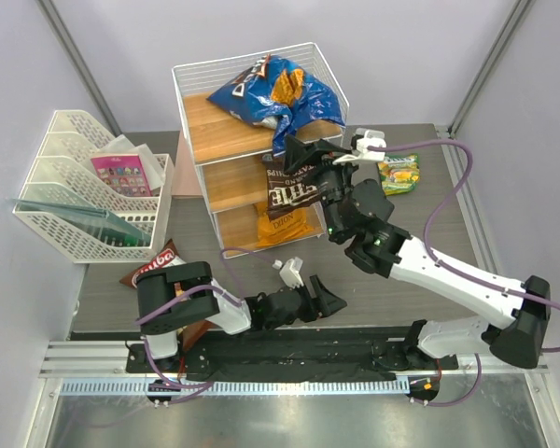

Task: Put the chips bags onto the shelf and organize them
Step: Place the potato chip on the shelf.

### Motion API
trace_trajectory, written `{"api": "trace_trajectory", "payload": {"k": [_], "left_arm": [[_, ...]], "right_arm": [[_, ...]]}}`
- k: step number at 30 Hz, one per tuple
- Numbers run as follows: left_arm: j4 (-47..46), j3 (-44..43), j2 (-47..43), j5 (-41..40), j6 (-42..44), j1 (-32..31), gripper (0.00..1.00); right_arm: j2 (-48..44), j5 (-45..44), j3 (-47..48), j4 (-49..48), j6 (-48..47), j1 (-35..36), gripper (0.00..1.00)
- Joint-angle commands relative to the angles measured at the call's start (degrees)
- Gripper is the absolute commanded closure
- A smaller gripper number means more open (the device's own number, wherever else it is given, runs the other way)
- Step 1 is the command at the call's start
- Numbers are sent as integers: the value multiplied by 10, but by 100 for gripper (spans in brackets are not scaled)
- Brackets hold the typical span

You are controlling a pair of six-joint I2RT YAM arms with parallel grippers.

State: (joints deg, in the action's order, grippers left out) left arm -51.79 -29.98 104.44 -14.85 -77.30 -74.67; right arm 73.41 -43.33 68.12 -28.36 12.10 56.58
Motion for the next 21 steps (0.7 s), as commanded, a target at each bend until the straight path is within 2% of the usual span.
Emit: {"api": "trace_trajectory", "payload": {"k": [1, 6, 10, 16, 21], "left_arm": [[239, 32, 24, 4, 53, -6, 25], [337, -9, -27, -28, 90, -6, 24], [500, -64, -107, -83, 113, -8, 24], [626, -63, -245, -183, 116, -7, 21], [747, -68, -315, -224, 78, -7, 22]], "right_arm": [[-43, -31, -31, 72, -11, 0, 19], [-84, -16, -46, 129, 16, 0, 19], [-101, 17, -42, 199, 43, 4, 18], [-124, 54, -51, 239, 50, 6, 17], [-151, 69, -49, 298, 65, 7, 17]]}}
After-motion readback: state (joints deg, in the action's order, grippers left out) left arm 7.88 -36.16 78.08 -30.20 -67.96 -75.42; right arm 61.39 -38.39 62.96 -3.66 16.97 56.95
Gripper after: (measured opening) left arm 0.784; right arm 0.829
